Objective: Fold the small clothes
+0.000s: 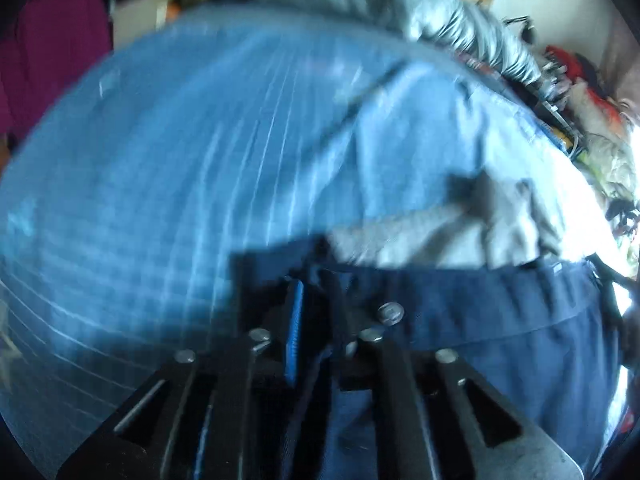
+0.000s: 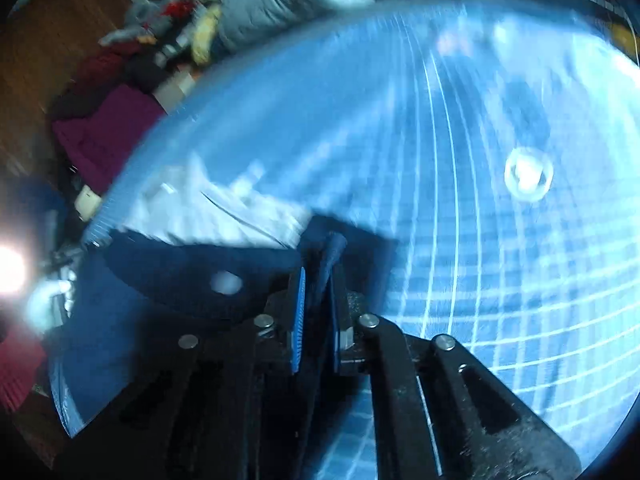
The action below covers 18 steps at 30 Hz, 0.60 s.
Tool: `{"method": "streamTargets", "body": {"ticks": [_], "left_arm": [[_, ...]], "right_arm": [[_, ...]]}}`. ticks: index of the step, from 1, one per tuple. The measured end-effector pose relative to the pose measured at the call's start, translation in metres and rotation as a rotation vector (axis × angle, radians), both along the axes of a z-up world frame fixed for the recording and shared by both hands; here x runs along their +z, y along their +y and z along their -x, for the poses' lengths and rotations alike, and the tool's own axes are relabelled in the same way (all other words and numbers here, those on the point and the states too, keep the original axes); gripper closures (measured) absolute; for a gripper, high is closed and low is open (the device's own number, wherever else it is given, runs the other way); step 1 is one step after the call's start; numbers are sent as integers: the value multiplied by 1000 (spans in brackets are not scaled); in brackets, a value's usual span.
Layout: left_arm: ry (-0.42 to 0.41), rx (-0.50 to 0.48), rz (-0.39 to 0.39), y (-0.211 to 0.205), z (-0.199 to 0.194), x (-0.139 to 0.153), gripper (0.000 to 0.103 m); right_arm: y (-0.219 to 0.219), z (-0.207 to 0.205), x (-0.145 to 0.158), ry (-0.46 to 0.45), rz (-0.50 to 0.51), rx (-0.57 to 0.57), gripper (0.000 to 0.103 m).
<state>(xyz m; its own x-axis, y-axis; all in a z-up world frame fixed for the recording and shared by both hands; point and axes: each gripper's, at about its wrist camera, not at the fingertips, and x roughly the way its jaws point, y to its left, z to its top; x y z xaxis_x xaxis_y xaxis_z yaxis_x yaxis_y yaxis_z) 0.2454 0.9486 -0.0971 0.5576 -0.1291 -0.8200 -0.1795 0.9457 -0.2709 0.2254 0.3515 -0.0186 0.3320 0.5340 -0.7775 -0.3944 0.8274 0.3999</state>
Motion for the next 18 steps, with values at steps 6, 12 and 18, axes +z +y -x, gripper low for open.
{"method": "streamTargets", "body": {"ticks": [6, 12, 18], "left_arm": [[-75, 36, 30, 2, 58, 57, 82], [-178, 79, 135, -30, 208, 97, 56], [-78, 124, 199, -72, 306, 56, 52]], "right_arm": [[-28, 28, 56, -121, 44, -61, 75], [-56, 173, 88, -171, -13, -34, 58], [-63, 291, 45, -96, 90, -36, 36]]}}
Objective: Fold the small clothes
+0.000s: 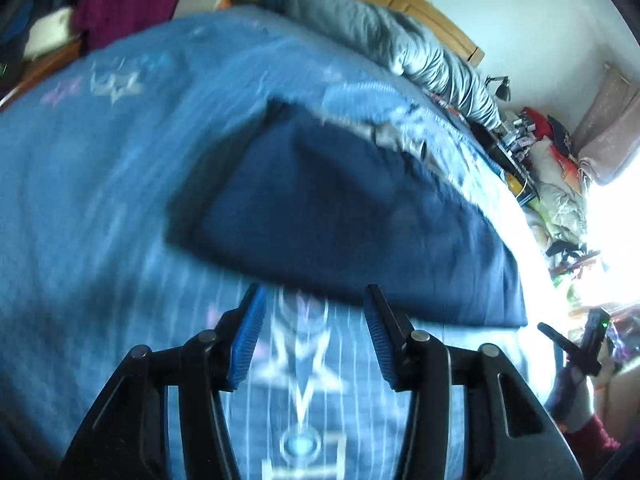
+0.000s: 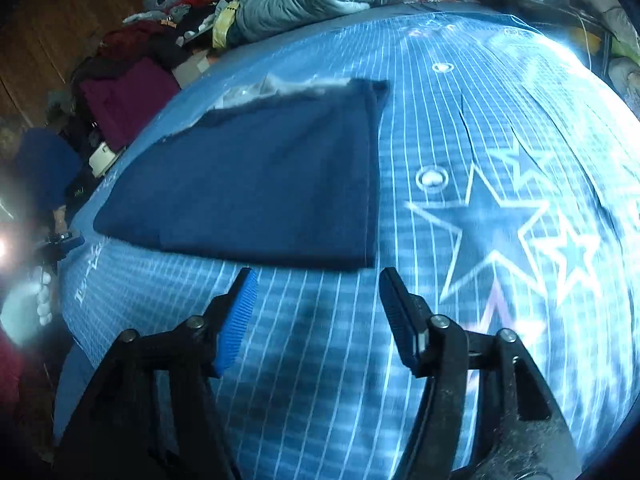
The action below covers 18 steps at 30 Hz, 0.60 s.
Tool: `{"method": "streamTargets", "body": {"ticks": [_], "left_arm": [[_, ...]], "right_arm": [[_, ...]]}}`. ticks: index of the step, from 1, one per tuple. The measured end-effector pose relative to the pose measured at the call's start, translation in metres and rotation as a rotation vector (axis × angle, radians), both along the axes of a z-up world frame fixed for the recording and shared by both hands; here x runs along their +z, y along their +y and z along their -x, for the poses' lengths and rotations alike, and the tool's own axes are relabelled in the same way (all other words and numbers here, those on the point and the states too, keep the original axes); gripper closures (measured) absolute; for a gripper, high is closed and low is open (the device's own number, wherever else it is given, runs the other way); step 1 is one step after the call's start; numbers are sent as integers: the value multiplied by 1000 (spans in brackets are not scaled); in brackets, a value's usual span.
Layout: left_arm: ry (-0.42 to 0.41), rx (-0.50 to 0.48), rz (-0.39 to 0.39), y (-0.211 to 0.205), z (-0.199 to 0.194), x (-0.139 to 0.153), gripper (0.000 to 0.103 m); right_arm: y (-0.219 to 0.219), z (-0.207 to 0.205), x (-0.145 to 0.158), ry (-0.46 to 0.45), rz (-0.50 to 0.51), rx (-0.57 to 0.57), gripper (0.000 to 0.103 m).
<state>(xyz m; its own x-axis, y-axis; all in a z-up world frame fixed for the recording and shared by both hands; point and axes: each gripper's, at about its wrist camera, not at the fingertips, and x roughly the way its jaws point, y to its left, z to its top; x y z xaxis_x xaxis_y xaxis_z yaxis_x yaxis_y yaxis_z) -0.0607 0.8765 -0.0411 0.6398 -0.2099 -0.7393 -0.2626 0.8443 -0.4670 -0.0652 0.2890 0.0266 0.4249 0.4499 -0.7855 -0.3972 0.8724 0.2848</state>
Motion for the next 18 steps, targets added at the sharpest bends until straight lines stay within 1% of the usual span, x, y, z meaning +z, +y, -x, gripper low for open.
{"method": "streamTargets", "body": {"ticks": [2, 3, 5, 6, 7, 8, 9, 10, 11, 12, 13, 14, 15, 16, 17, 18], "left_arm": [[39, 28, 0, -9, 15, -14, 52], [62, 39, -9, -11, 18, -20, 52], [61, 64, -33, -15, 21, -25, 52], [63, 86, -39, -14, 21, -24, 52], [73, 105, -63, -13, 19, -23, 52], [76, 131, -122, -13, 16, -20, 52], [69, 167, -183, -13, 14, -14, 52], [62, 193, -192, -11, 14, -14, 52], [59, 223, -192, -7, 12, -15, 50], [68, 252, -202, -2, 9, -18, 49], [88, 268, -212, 4, 5, -24, 44], [111, 271, -210, 8, 2, -35, 42], [88, 257, -240, 5, 0, -38, 39], [94, 233, -256, 0, -4, -38, 25], [113, 211, -292, -7, -9, -37, 18], [128, 196, -327, -14, -11, -39, 16]], "right_arm": [[-4, 9, -5, 13, 22, -8, 32], [-6, 7, -5, 1, 49, -3, 30], [-12, -6, 0, -45, 131, -36, 21], [-18, -17, 2, -51, 148, -58, 18], [-26, -29, 6, -68, 184, -103, 17], [-34, -39, 11, -100, 225, -139, 15], [-40, -48, 14, -136, 268, -172, 11], [-46, -61, 14, -167, 324, -208, 0], [-52, -71, 7, -172, 350, -224, 0], [-57, -85, -8, -142, 393, -220, 0], [-58, -91, -26, -99, 426, -207, 0], [-63, -100, -55, -27, 420, -175, 0], [-72, -97, -53, -77, 342, -188, 0], [-76, -103, -52, -56, 318, -189, 0], [-75, -105, -54, -54, 330, -187, 0], [-73, -103, -56, -71, 348, -186, 0]]}}
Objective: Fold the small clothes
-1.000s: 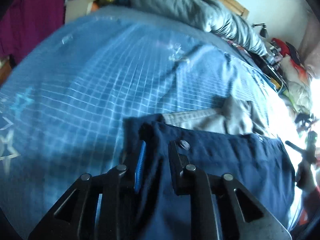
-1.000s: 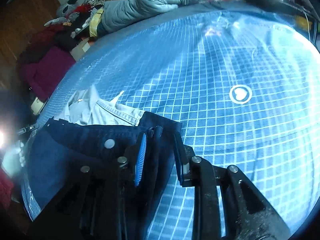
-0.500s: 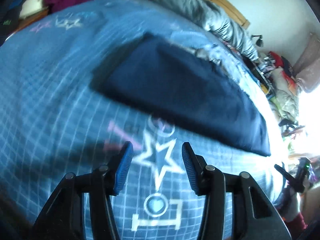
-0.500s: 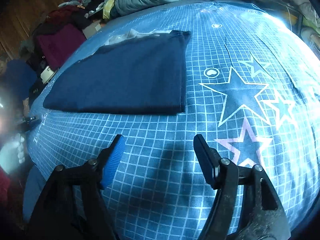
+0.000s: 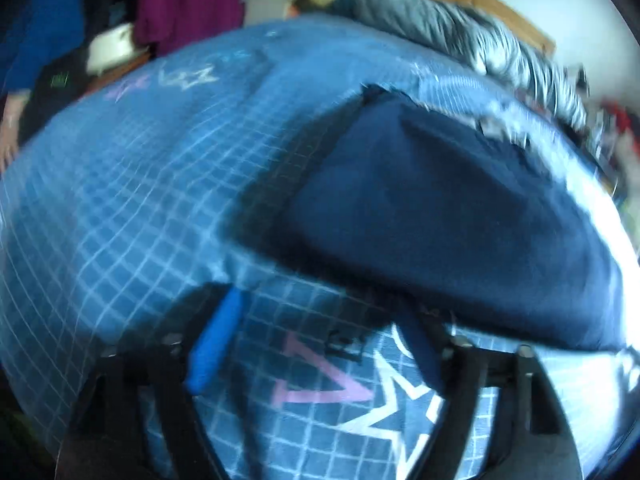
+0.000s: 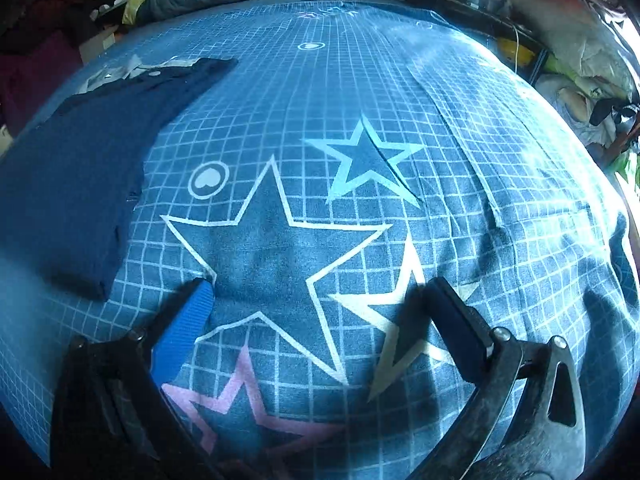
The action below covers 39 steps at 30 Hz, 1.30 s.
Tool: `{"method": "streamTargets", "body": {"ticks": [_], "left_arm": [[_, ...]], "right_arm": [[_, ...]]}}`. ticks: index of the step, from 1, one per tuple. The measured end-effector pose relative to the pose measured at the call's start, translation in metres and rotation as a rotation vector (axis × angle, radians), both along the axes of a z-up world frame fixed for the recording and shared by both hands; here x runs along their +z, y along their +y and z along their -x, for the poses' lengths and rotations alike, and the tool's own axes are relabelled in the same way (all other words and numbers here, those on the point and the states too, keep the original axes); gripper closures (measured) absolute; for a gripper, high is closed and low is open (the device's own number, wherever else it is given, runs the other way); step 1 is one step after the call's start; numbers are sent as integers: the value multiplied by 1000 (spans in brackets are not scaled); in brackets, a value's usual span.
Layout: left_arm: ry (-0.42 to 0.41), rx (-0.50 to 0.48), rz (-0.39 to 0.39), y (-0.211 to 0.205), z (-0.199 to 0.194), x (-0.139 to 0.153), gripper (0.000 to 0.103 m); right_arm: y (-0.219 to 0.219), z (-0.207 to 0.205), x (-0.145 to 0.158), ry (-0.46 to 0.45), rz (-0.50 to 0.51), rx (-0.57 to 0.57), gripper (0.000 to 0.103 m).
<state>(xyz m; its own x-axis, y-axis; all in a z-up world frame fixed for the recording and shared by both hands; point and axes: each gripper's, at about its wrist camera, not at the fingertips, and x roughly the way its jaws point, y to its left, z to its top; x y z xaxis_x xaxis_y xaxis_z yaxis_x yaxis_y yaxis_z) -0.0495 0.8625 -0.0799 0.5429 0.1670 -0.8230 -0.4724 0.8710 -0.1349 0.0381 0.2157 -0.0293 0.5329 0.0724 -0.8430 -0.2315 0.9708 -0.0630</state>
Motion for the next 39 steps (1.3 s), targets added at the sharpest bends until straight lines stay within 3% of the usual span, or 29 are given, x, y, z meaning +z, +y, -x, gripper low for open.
{"method": "streamTargets", "body": {"ticks": [2, 6, 21, 27, 33, 39], "left_arm": [[17, -28, -21, -7, -2, -1, 7], [19, -37, -8, -8, -2, -1, 4], [37, -56, -13, -5, -18, -6, 0], [75, -43, -65, -16, -8, -5, 0], [22, -37, -70, -22, 19, -7, 0], [9, -40, -58, -21, 22, -8, 0]], "right_arm": [[1, -2, -3, -10, 13, 2, 0], [2, -7, -5, -7, 10, 1, 0], [1, 0, -3, -8, 10, 0, 0], [1, 0, -3, -8, 10, 0, 0], [1, 0, -4, -8, 10, -1, 0], [1, 0, -3, -8, 10, -1, 0]]}}
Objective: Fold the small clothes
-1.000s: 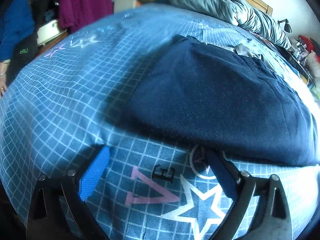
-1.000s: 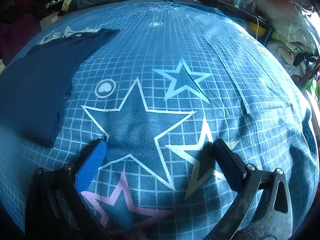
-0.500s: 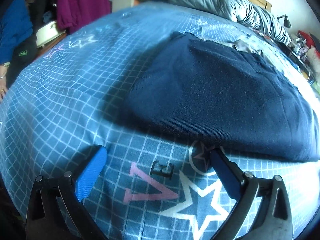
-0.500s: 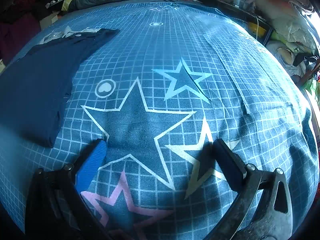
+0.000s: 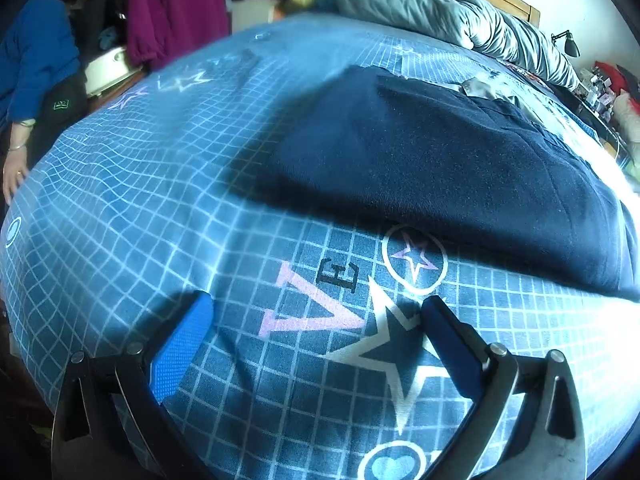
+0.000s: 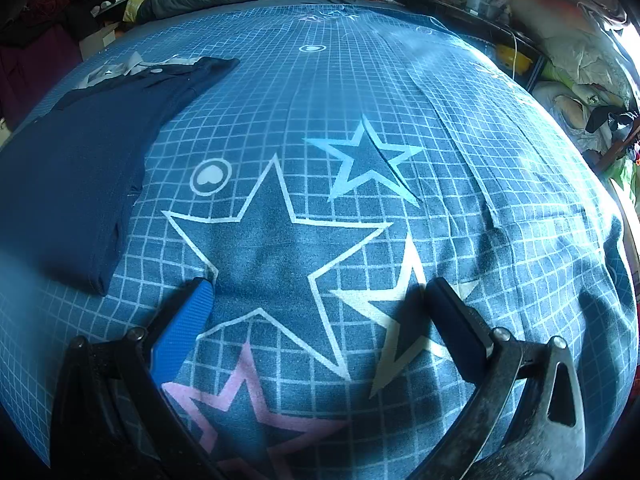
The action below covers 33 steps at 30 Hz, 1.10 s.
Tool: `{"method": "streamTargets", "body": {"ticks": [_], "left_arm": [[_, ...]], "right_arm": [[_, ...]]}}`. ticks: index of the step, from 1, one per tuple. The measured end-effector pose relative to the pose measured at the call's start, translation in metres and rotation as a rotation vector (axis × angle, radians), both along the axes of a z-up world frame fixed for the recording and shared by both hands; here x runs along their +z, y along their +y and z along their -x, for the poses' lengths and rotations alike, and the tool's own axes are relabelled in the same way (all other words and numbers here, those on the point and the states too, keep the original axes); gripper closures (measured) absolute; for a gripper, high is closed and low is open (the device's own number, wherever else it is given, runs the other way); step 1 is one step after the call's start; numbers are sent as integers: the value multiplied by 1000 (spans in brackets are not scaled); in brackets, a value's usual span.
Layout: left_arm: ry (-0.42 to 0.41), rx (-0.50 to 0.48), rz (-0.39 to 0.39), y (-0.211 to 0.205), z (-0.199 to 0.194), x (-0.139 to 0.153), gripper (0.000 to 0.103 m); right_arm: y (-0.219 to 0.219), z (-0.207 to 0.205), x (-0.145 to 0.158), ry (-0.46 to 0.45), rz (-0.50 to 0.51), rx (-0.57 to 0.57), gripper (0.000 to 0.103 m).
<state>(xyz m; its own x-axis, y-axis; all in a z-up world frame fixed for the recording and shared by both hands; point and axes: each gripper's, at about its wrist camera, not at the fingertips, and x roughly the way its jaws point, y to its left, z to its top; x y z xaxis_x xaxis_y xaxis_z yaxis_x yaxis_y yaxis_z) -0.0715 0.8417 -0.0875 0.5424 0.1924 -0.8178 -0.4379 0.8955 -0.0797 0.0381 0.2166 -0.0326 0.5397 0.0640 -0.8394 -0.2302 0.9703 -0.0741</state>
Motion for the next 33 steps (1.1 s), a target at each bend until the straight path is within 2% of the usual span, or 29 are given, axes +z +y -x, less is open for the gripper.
{"method": "streamTargets", "body": {"ticks": [30, 32, 33], "left_arm": [[3, -10, 9, 2, 0, 0, 0], [17, -26, 38, 5, -1, 3, 0], [18, -42, 79, 8, 1, 6, 0]], "right_arm": [[0, 1, 1, 0, 0, 0, 0], [0, 1, 2, 0, 0, 0, 0], [0, 0, 0, 0, 0, 0, 0]]}}
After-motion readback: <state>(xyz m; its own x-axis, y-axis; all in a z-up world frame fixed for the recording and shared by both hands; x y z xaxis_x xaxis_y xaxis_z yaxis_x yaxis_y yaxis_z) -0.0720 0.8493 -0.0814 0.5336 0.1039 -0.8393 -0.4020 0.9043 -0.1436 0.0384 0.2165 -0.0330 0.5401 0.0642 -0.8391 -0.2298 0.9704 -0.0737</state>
